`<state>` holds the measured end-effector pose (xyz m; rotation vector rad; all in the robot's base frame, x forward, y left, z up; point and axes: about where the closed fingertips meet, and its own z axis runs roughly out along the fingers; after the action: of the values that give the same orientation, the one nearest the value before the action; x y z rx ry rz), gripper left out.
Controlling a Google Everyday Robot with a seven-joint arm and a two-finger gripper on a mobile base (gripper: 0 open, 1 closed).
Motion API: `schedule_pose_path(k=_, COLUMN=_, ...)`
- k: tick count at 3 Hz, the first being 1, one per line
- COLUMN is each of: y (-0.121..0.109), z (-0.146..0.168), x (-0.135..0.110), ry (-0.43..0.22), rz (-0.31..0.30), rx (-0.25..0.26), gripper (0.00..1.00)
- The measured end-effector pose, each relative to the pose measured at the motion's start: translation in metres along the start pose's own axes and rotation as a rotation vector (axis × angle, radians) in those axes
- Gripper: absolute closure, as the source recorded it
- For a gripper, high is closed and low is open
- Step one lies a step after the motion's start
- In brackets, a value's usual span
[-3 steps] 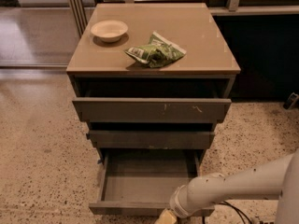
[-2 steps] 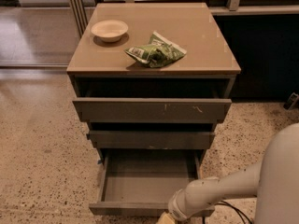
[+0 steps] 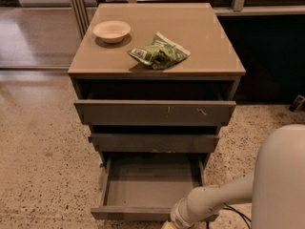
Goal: Close bottom drawer
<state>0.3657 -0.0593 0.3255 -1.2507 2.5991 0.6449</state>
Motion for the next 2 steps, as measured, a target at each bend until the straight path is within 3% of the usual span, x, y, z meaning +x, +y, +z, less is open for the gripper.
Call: schedule_pose_path(k=2, y=0.017, z=0.054, x=0.025, ry=0.000, rz=0.030, rx=-0.103, gripper=0.00)
